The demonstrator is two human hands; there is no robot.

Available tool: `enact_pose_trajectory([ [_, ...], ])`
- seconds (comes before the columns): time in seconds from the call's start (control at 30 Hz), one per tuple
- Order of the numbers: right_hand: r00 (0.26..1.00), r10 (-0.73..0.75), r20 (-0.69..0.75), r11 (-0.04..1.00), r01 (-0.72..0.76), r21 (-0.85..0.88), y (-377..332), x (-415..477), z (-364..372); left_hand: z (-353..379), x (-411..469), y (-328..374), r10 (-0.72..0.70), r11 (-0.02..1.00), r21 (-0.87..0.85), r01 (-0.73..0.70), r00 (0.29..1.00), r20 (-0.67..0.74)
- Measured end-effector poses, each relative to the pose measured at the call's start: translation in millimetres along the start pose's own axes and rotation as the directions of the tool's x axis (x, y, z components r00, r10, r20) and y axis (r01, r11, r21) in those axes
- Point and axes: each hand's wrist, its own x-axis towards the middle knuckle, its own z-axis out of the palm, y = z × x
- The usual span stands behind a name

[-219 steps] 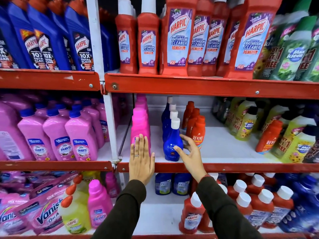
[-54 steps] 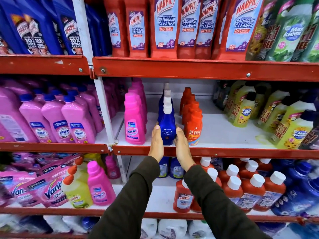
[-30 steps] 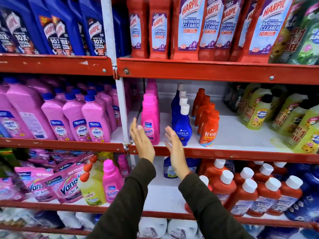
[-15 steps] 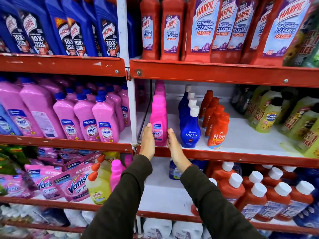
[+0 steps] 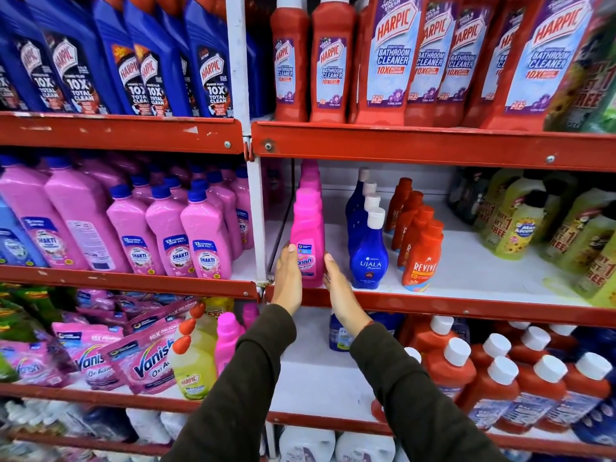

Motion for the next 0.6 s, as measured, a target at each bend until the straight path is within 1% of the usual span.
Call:
enact_pose_trajectory([
  [0.13, 1.0, 0.01, 0.009, 1.0, -0.009, -0.019, 0, 1, 0, -3, 14, -19, -0.01, 1.0, -0.003, 0.01, 1.0, 0.002],
  [0.2, 1.0, 0.005, 0.005, 1.0, -0.005, -0.013, -2, 0, 0, -2, 15, -22, -0.028, 0.999, 0.028, 0.028, 1.0, 0.007],
  [0.3, 1.0, -0.001, 0.008, 1.0, 0.001, -0.013, -7, -3, 0, 1, 5, -6, -0.025, 0.997, 0.073, 0.025, 1.0, 0.003],
  [0.4, 1.0, 0.007, 0.018, 0.999, -0.007, -0.04, -10, -5, 1, 0, 2, -3, -0.027, 0.998, 0.055, 0.027, 1.0, 0.0],
  [0.47, 1.0, -0.005, 0.025, 0.999, 0.006, -0.042, -12, -10, -1, 1, -4, -1, -0.026, 0.996, 0.079, 0.027, 1.0, -0.018],
  [0.5, 0.999, -0.028, 0.017, 0.998, 0.028, -0.058, -18, -15, -2, 4, -13, 6, 0.003, 0.993, 0.122, 0.001, 1.0, -0.03],
  [0.53, 0.998, -0.067, -0.001, 0.995, 0.067, -0.069, -23, -18, -6, 8, -21, 12, 0.069, 0.982, 0.179, -0.058, 0.996, -0.057],
  [0.57, 0.992, -0.123, -0.034, 0.989, 0.12, -0.081, -31, -23, -10, 12, -29, 18, 0.172, 0.955, 0.262, -0.142, 0.98, -0.096],
  [0.6, 0.979, -0.196, -0.062, 0.977, 0.19, -0.097, -37, -25, -15, 16, -34, 24, 0.312, 0.908, 0.333, -0.256, 0.941, -0.129],
])
